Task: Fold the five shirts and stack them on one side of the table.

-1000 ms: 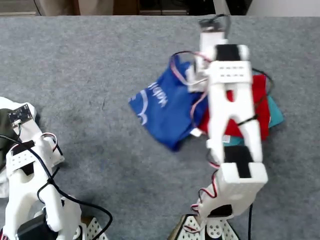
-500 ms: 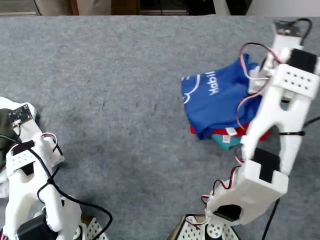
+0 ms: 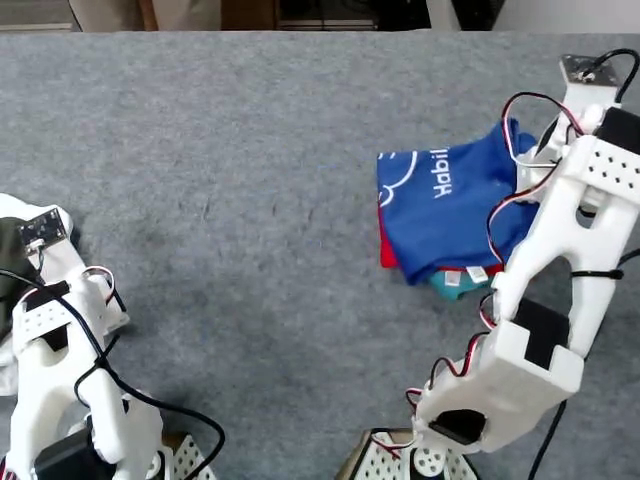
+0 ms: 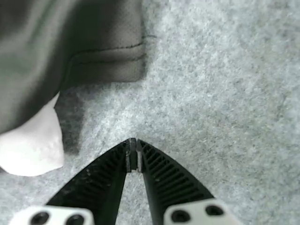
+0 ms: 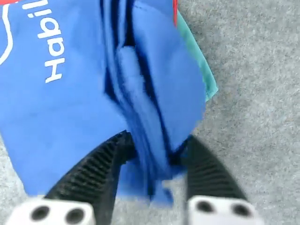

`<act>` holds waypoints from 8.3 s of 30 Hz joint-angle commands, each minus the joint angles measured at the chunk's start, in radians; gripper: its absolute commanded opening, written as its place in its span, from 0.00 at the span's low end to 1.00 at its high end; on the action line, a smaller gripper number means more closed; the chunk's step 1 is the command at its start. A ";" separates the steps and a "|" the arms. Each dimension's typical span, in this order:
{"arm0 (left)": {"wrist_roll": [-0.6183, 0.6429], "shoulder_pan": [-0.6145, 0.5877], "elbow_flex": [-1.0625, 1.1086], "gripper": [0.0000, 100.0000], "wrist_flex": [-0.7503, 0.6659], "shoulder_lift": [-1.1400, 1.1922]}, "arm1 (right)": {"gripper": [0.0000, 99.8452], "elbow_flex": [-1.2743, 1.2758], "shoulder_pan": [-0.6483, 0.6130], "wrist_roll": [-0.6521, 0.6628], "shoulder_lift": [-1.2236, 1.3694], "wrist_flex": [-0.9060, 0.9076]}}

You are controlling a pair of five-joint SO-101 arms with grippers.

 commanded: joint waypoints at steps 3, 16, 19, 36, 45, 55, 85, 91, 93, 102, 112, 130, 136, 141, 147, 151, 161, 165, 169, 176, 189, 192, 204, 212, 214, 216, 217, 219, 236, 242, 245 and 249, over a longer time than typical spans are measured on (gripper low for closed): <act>-0.006 -0.008 -0.006 0.02 -0.014 -0.024 | 0.36 -0.076 -0.013 0.011 -0.031 0.083; -0.055 -0.295 -0.557 0.05 0.422 -0.024 | 0.06 -0.260 -0.053 -0.060 -0.065 0.115; -0.124 -0.419 -0.747 0.12 0.479 -0.015 | 0.02 -0.229 -0.117 -0.064 -0.093 0.115; -0.138 -0.531 -0.809 0.19 -0.014 0.565 | 0.05 -0.071 -0.315 -0.199 -0.130 0.112; -0.133 -0.437 -1.036 0.02 0.267 0.489 | 0.05 -0.071 -0.312 -0.250 -0.140 0.120; -0.133 -0.104 -1.198 0.02 0.560 0.068 | 0.05 -0.070 -0.312 -0.272 -0.140 0.120; 0.072 0.008 -0.841 0.30 0.913 -0.326 | 0.28 0.068 -0.691 -0.025 -0.091 0.031; -0.002 -0.114 -0.477 0.30 0.667 -0.337 | 0.17 0.041 -0.843 -0.146 0.193 -0.143; -0.002 -0.147 -0.384 0.30 0.594 -0.337 | 0.16 -0.022 -0.875 -0.172 0.321 -0.149; -0.091 -0.281 -0.249 0.30 0.519 -0.337 | 0.07 -0.613 -0.835 -0.209 0.825 0.026; -0.083 -0.278 -0.203 0.30 0.519 -0.337 | 0.00 -1.035 -0.802 -0.207 0.823 0.121; 0.107 0.158 -0.222 0.30 0.517 -0.337 | 0.00 -0.688 -0.878 -0.199 -0.308 0.112; 0.207 0.242 -0.347 0.31 0.517 -0.337 | 0.00 -0.687 -0.877 -0.155 -0.513 0.107; 0.365 0.345 -0.453 0.31 0.517 -0.329 | 0.00 -0.668 -0.877 -0.158 -0.555 0.114; 0.410 0.557 -0.512 0.31 0.520 -0.334 | 0.00 -0.667 -0.877 -0.158 -0.552 0.110; 0.379 0.717 -0.465 0.30 0.535 -0.329 | 0.00 -0.667 -0.877 -0.158 -0.552 0.110; 0.049 1.005 -0.196 0.30 0.588 -0.337 | 0.00 -0.506 -0.633 -0.152 -0.498 0.092; 0.041 1.002 -0.130 0.30 0.502 -0.337 | 0.00 -0.441 -0.553 -0.150 -0.453 0.064; 0.043 0.948 -0.137 0.30 0.465 -0.337 | 0.00 -0.389 -0.536 -0.152 -0.426 0.074; 0.041 0.738 -0.138 0.30 0.416 -0.337 | 0.00 -0.337 -0.538 -0.150 -0.429 0.086; 0.167 0.666 -0.120 0.31 0.361 -0.326 | 0.00 -0.165 -0.541 -0.157 -0.435 0.023; 0.184 0.664 -0.089 0.31 0.376 -0.326 | 0.00 -0.165 -0.542 -0.158 -0.437 0.023; 0.032 0.666 -0.043 0.14 0.402 -0.337 | 0.00 -0.171 -0.538 -0.158 -0.427 0.021; 0.028 0.870 -0.137 0.26 0.571 -0.337 | 0.00 -0.171 -0.536 -0.157 -0.340 0.008; 0.028 0.925 -0.173 0.26 0.603 -0.337 | 0.00 -0.179 -0.536 -0.155 -0.314 0.008; 0.034 0.985 -0.186 0.26 0.606 -0.337 | 0.00 -0.174 -0.538 -0.153 -0.294 -0.005; 0.041 1.019 -0.186 0.26 0.605 -0.337 | 0.00 -0.173 -0.538 -0.153 -0.285 -0.015; 0.049 1.080 -0.180 0.26 0.589 -0.329 | 0.00 -0.173 -0.538 -0.153 -0.268 -0.032; 0.049 0.973 0.095 0.25 0.238 -0.328 | 0.00 -0.173 -0.542 -0.150 -0.223 -0.041; 0.048 0.979 0.092 0.05 0.216 -0.334 | 0.00 -0.174 -0.542 -0.150 -0.222 -0.041; 0.048 0.977 0.112 0.02 0.157 -0.326 | 0.00 -0.177 -0.542 -0.150 -0.222 -0.041; 0.049 0.970 0.109 0.02 0.158 -0.334 | 0.00 -0.177 -0.542 -0.150 -0.226 -0.041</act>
